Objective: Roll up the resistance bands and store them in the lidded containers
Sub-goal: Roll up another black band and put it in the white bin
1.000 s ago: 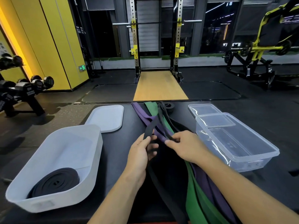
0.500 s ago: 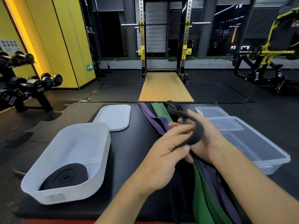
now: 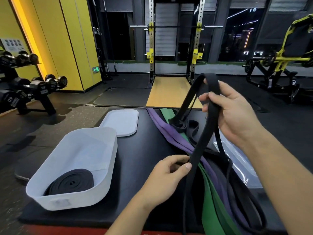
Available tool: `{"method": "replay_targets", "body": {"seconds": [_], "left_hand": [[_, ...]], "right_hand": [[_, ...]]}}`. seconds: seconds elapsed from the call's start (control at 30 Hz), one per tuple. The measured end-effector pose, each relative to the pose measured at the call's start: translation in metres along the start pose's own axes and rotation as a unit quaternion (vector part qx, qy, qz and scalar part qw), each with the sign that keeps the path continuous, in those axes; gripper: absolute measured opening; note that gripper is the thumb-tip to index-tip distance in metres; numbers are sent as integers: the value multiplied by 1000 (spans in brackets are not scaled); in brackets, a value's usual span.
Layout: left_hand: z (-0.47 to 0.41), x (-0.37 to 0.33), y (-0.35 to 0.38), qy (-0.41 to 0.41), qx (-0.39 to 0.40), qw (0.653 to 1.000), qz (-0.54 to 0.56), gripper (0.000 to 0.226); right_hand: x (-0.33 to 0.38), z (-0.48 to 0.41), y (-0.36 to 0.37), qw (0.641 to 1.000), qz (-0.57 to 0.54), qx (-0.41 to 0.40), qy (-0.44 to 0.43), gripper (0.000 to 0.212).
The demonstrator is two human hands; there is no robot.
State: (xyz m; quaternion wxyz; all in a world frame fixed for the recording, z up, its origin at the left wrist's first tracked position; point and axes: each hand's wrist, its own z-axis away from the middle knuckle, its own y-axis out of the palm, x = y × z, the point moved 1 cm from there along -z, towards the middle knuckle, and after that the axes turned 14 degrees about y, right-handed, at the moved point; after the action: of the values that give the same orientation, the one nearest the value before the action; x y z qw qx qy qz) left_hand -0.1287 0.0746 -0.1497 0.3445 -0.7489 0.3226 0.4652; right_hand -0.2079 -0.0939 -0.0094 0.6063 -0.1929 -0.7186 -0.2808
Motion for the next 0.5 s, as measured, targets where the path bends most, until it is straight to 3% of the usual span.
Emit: {"method": "replay_targets", "body": {"seconds": [0.07,0.1,0.17,0.2,0.23,0.3,0.37,0.5], "left_hand": [[-4,1,1,-3,-47,999,20,38],[-6,2,0,-13,-96,994,55,42],[-12,0,-5,-52,-187,964,179,29],[-14,-3,-7,-73,-206,948,233,27],[-15,-4,-9,-97,-209,938,260,35],[-15,-4,-12,-147,-206,930,268,43],[-18,-1,-13,-181,-223,928,239,40],[-22,8,-21,-206,-275,897,277,61]], "right_hand": [[-8,4,2,994,112,5,11,37],[-12,9,3,972,232,30,13,35],[-21,24,11,864,476,151,58,17],[-26,31,16,811,536,218,91,20],[-31,36,19,787,550,250,120,33],[-41,38,23,808,517,234,157,57],[-44,32,24,852,475,140,170,67],[-37,15,10,912,381,-19,150,42]]}}
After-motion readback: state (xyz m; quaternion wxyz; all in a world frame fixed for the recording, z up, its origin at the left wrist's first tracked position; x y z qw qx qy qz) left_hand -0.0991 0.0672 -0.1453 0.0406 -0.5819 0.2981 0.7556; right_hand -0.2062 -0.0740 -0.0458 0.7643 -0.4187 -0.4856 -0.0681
